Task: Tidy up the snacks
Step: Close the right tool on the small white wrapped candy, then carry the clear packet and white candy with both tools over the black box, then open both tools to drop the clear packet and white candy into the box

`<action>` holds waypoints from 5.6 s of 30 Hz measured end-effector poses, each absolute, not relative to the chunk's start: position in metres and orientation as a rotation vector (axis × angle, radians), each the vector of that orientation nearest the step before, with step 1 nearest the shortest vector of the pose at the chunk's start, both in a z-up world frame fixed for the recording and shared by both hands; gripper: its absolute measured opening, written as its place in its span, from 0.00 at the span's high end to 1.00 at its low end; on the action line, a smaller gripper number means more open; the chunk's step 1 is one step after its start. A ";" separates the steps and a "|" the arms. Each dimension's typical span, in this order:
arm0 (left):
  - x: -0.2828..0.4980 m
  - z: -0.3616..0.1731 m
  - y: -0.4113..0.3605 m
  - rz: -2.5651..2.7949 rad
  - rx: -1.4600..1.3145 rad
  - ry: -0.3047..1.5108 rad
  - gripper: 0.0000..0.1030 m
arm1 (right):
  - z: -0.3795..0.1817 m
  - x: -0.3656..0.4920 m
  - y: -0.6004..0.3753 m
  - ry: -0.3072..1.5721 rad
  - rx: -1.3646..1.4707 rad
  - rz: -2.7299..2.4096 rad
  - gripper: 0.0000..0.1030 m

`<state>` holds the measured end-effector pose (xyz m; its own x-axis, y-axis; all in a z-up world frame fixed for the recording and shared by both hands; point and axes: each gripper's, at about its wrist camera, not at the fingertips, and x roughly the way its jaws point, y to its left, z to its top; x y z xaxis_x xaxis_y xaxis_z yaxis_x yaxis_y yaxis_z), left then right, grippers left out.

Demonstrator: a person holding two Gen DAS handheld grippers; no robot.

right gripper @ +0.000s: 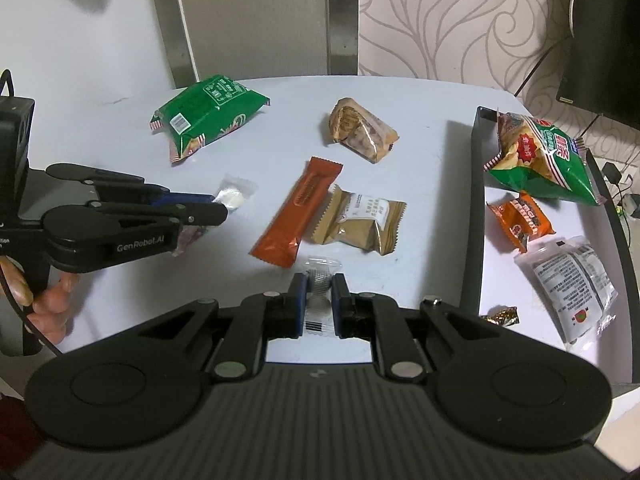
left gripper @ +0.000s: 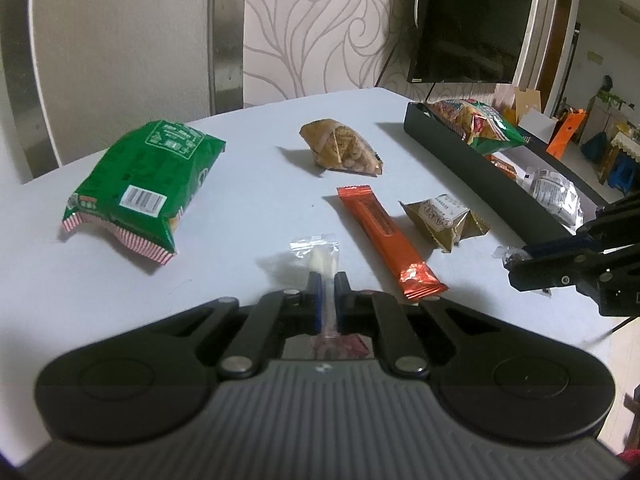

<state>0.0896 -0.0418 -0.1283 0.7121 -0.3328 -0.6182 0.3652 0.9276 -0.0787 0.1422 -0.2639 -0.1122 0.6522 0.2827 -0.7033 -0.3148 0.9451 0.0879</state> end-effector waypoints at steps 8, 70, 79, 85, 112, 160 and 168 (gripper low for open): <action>0.087 -0.124 -0.045 -0.387 0.057 0.671 0.91 | -0.107 0.136 -0.264 0.776 -0.039 0.349 0.85; 0.111 -0.077 -0.140 -0.560 0.120 0.571 0.91 | -0.080 0.120 -0.317 0.696 0.039 0.245 0.85; 0.117 -0.075 -0.172 -0.620 0.129 0.565 0.91 | -0.082 0.117 -0.343 0.694 0.062 0.186 0.85; 0.123 -0.078 -0.193 -0.655 0.139 0.570 0.91 | -0.084 0.117 -0.361 0.695 0.075 0.142 0.85; 0.154 -0.094 -0.255 -0.730 0.181 0.599 0.91 | -0.103 0.135 -0.404 0.747 0.122 0.071 0.84; 0.179 -0.112 -0.285 -0.687 0.180 0.625 0.88 | -0.120 0.159 -0.422 0.795 0.112 0.104 0.84; 0.179 -0.111 -0.286 -0.687 0.182 0.621 0.88 | -0.120 0.159 -0.424 0.792 0.120 0.102 0.84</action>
